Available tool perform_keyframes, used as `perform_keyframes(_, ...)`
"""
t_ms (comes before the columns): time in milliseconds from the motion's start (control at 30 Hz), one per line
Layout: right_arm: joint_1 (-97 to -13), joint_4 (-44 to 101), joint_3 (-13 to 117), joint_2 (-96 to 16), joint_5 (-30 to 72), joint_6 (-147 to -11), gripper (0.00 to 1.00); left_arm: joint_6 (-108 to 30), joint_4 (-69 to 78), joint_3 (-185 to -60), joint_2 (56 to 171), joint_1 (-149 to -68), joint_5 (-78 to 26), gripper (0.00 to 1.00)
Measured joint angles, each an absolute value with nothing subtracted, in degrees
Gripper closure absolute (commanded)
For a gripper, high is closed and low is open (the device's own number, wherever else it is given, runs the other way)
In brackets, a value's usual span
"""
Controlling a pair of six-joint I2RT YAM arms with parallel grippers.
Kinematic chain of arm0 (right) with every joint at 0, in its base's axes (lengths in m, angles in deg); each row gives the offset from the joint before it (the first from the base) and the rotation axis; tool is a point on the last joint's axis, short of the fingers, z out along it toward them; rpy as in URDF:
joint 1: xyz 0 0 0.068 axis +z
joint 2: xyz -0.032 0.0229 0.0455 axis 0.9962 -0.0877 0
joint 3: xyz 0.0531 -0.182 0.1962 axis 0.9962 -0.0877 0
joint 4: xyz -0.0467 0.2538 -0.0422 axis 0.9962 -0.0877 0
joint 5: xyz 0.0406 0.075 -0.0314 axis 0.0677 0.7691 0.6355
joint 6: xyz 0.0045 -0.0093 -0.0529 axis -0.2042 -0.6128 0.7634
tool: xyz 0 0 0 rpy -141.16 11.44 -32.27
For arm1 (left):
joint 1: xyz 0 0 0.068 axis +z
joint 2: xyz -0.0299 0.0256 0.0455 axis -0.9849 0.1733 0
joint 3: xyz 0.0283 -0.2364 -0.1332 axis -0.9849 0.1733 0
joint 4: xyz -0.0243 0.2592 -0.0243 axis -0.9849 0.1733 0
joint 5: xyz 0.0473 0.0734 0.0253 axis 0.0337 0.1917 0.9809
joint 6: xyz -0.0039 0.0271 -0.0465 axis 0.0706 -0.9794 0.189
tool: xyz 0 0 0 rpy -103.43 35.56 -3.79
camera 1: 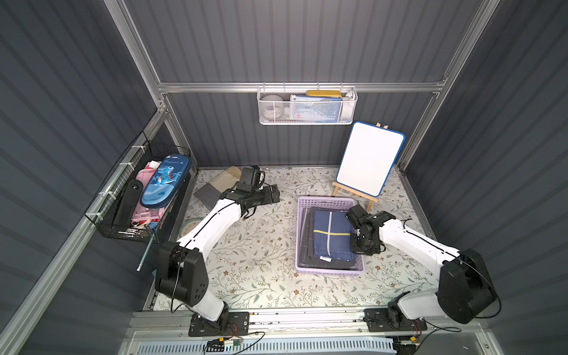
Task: Put the folded pillowcase in the basket
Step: Move the pillowcase to the center of the board.
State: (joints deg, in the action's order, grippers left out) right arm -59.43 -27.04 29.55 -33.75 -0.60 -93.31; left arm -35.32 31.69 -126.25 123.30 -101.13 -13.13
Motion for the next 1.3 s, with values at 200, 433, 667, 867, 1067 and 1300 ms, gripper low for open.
perform_keyframes(200, -59.43, -28.15, 31.3, -35.74, -1.02, -89.29, 0.75, -36.17, 31.63, -130.4, 128.78, -97.74, -12.87, 0.01)
perform_keyframes(433, -59.54, -28.0, 31.43, -35.13, -2.68, -87.85, 0.54, -36.34, 32.39, -140.98, 140.63, -94.0, -5.54, 0.0)
perform_keyframes(667, -57.79, -26.95, 31.41, -22.28, -0.3, -88.72, 0.52, -36.52, 34.47, -148.52, 155.84, -88.21, -1.19, 0.04)
perform_keyframes(867, -57.27, -23.76, 29.45, -18.45, 2.09, -88.79, 0.53, -36.63, 35.32, -151.58, 159.21, -83.68, -1.22, 0.06)
perform_keyframes(1067, -57.27, -21.86, 27.92, -20.47, 3.49, -88.77, 0.54, -37.02, 34.73, -152.48, 160.06, -83.75, -2.42, 0.09)
perform_keyframes(1300, -57.27, -20.33, 27.89, -20.18, 4.21, -88.75, 0.54, -37.2, 31.1, -147.06, 159.28, -83.77, -7.4, 0.01)
